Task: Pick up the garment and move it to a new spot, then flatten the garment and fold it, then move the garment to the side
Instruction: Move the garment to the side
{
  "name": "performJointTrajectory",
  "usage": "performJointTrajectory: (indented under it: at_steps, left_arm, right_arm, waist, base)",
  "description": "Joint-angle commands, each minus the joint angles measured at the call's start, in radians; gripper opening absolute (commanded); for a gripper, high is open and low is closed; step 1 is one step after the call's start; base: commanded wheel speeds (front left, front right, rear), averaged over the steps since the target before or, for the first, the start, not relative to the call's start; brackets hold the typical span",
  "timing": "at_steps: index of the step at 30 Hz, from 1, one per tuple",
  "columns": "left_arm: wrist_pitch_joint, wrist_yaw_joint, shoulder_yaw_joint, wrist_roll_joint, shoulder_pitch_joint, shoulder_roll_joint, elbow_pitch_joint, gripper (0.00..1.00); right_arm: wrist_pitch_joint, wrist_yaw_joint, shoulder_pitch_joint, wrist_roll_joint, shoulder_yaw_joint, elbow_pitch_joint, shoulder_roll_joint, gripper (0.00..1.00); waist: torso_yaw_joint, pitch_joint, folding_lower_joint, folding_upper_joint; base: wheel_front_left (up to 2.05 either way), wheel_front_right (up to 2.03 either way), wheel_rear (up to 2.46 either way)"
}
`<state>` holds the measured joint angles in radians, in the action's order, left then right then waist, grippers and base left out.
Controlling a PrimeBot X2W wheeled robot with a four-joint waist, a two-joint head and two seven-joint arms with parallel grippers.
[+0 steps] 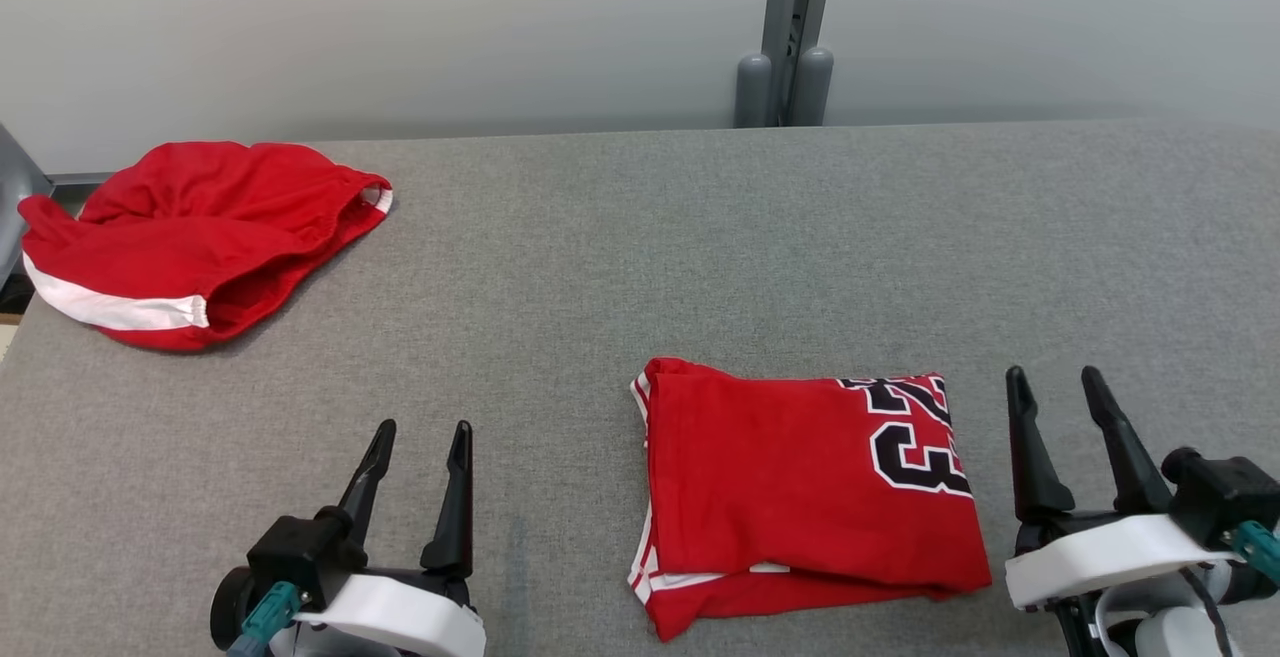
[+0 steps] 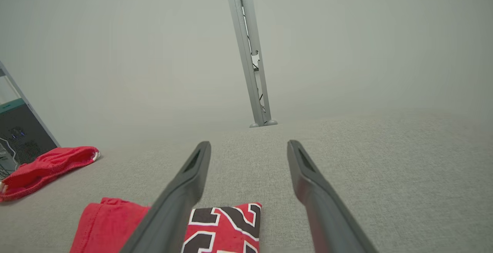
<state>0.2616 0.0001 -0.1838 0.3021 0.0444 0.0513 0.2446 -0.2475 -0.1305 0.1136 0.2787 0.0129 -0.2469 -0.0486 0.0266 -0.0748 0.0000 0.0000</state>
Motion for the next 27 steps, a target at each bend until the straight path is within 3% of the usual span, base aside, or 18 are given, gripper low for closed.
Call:
performJointTrajectory:
  at_steps: [1, 8, 15, 27]
  left_arm:
    - [0.005, -0.004, 0.005, -0.005, 0.006, 0.002, 0.002, 1.0]
    - [0.005, -0.007, 0.001, -0.002, 0.012, 0.002, 0.007, 1.0]
    - [0.005, -0.006, -0.009, 0.005, 0.025, 0.001, 0.012, 1.0]
    - [0.005, 0.001, -0.026, 0.014, 0.036, 0.001, 0.016, 1.0]
  right_arm:
    - [0.028, -0.001, 0.012, -0.018, -0.004, -0.014, -0.004, 1.0]
    - [0.235, -0.001, 0.019, -0.058, -0.021, -0.066, -0.02, 1.0]
    - [0.45, -0.001, 0.042, 0.042, 0.043, -0.107, -0.088, 1.0]
    - [0.6, -0.001, 0.107, 0.243, 0.135, -0.176, -0.156, 1.0]
  waist:
    - [0.001, -0.001, 0.0, 0.0]
    - [0.008, -0.008, 0.0, 0.0]
    - [0.027, -0.024, 0.0, 0.0]
    - [0.072, -0.051, 0.0, 0.0]
  base:
    - [0.0, 0.0, 0.0]
    - [0.0, 0.0, 0.0]
    - [0.0, 0.0, 0.0]
    - [0.0, 0.0, 0.0]
